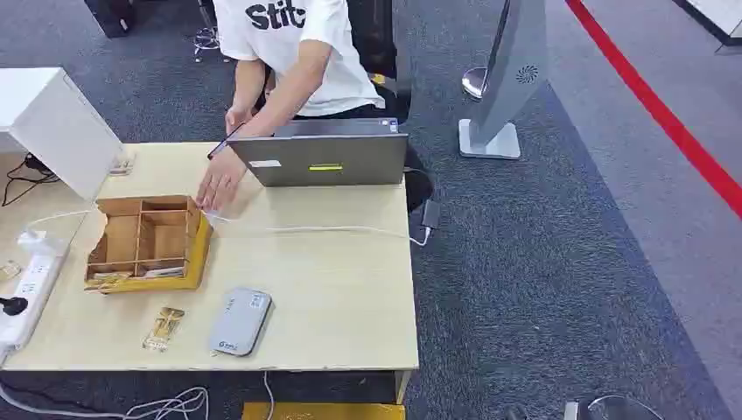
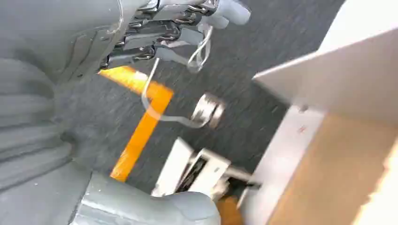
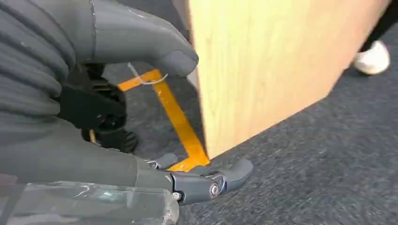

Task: Pass the card to the sensor for recognition and then transmit it.

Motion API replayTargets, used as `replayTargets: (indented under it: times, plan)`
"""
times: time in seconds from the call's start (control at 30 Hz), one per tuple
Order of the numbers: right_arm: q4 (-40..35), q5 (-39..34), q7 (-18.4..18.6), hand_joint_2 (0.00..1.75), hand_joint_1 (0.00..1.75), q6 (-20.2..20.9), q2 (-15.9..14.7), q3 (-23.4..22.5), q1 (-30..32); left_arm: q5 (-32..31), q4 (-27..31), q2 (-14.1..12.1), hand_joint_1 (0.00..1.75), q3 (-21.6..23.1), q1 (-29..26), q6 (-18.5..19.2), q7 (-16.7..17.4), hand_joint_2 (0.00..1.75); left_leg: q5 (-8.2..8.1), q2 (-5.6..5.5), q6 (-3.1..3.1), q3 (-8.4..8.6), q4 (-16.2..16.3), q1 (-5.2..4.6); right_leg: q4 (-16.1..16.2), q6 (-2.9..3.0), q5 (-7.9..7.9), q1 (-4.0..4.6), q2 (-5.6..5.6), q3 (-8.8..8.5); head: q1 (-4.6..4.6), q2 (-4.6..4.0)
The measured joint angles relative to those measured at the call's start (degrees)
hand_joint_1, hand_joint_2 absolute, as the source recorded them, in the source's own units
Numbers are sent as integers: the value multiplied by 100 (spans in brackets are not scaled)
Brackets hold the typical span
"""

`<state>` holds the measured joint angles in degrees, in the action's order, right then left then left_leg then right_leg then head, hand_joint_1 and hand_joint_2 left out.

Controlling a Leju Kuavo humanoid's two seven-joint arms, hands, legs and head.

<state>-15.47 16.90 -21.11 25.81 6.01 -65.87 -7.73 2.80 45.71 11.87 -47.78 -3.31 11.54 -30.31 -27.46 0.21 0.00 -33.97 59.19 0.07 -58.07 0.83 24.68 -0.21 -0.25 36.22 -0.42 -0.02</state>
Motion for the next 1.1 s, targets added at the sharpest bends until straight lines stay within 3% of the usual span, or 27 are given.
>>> replayTargets:
  times: [0.73,0.93,1.1]
  plan:
    - [133,-216,-339,175,0,579,68,-956,-128,745,3724,610,0,1666,-1048,-2122,-763,175,6,-1,4,-1,0,0,0,0,-4,0,-2,0,2,0]
    - [151,-302,-479,175,0,577,98,-1056,-174,45,4488,680,0,2268,-1155,-2526,-872,175,10,-1,6,-1,1,-1,0,0,-8,-1,-2,0,2,0]
    - [166,-315,-488,175,0,544,111,-1062,-235,-893,4758,542,0,2688,-1065,-2773,-763,175,15,-1,5,0,1,-1,0,-2,-11,0,-2,0,0,0]
